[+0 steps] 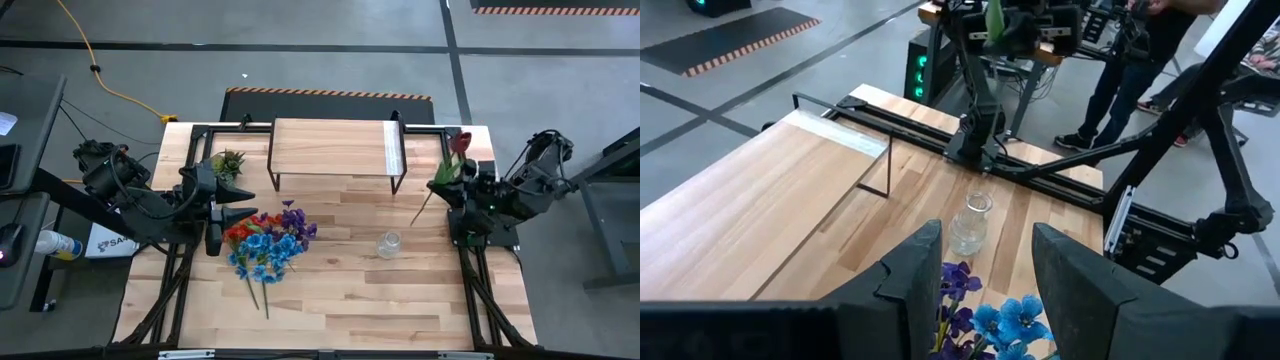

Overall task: Pick and place flowers into a vace then onto a shelf
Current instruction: Put the red flower into the right transparent flower vase

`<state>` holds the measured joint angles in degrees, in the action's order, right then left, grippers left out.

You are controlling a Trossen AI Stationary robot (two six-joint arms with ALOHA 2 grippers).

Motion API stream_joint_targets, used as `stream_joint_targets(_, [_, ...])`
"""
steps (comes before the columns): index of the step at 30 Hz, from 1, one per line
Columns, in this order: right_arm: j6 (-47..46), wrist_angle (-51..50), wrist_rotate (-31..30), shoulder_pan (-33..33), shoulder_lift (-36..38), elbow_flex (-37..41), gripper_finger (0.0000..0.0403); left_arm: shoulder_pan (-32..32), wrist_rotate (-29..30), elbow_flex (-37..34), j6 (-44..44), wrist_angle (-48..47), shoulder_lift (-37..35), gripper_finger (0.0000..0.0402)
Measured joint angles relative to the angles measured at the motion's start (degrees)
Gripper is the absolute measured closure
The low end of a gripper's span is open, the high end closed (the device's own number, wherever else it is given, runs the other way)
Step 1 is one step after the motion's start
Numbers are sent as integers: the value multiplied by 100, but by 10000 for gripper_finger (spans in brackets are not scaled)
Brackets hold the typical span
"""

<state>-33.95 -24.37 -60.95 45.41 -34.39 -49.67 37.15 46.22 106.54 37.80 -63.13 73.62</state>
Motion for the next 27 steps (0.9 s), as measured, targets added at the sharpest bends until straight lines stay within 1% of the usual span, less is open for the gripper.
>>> stream_joint_targets(4, [-43,225,98,0,-286,2,390,0,0,0,0,0,3,211])
stream_joint_targets(11, [87,732,322,0,-690,2,397,0,-2,0,23,0,3,211])
stream_joint_targets(14, [156,912,328,2,-797,2,391,0,-2,0,26,0,3,211])
stream_joint_targets(17, [139,913,307,66,-863,0,393,0,-4,0,28,0,3,211])
stream_joint_targets(21, [98,935,78,280,-958,0,398,0,-4,0,40,0,17,211])
stream_joint_targets(27, [58,937,-523,584,-1144,0,391,0,-6,0,38,0,18,211])
